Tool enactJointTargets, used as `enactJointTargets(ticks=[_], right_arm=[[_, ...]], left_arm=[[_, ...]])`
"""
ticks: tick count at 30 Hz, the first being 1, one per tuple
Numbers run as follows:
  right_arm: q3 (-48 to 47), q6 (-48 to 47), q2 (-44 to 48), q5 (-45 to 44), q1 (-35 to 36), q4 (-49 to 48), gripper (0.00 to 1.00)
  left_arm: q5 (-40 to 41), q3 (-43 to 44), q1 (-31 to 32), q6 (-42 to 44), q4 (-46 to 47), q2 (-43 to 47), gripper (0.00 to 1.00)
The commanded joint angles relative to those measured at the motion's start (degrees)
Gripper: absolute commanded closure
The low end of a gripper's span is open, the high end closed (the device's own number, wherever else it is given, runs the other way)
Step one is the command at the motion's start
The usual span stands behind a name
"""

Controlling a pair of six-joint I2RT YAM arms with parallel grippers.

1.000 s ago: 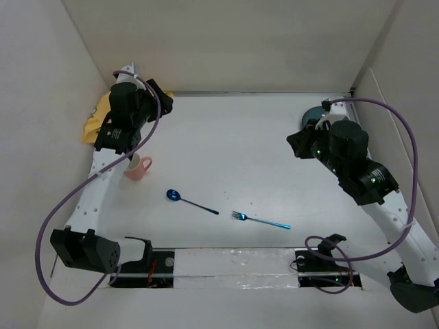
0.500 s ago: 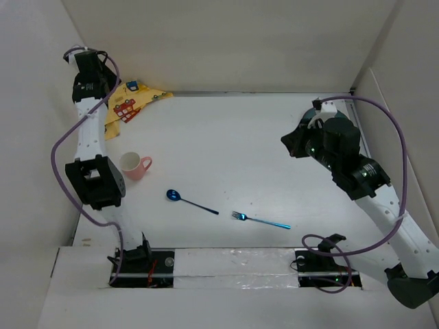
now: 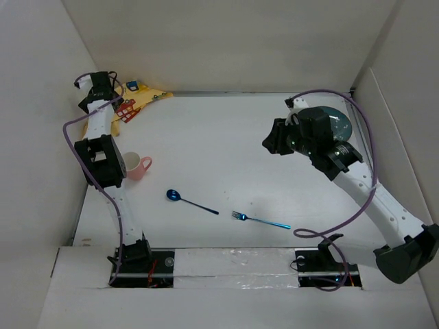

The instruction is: Set the dinner table for one person

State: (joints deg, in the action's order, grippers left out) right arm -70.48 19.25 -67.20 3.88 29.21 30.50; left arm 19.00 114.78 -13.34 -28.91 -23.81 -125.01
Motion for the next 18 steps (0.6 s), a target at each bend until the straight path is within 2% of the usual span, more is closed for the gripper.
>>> enactJointTargets(ticks=[1,3,8,14,18], right_arm=[[-4.57,-1.58,-2.4,3.32,-0.38,-1.68,0.58],[-5.19,-1.67,-3.81,4.73,-0.38,-1.59,0.52],[-7.39,-0.8,-8.55,7.71,-0.38,-1.06,0.48],[-8.62,-0.44,-10.58,8.34,0.84,-0.62,0.48],[-10.38,0.09,-12.25,7.37,1.98,0.96,0.48]], left_arm=[[4.46,-0.87,-1.51,-1.85,3.59,-0.58,0.21],[5.34,-3.49,-1.51,-3.43,5.88,-0.67,0.17],[4.03,-9.13,-2.04,-7.04,12.1,-1.19,0.14],[0.69,-3.08,-2.04,-6.69,11.51,-7.96,0.06],[-2.3,0.09,-3.09,-9.06,11.77,-12.0,0.06]])
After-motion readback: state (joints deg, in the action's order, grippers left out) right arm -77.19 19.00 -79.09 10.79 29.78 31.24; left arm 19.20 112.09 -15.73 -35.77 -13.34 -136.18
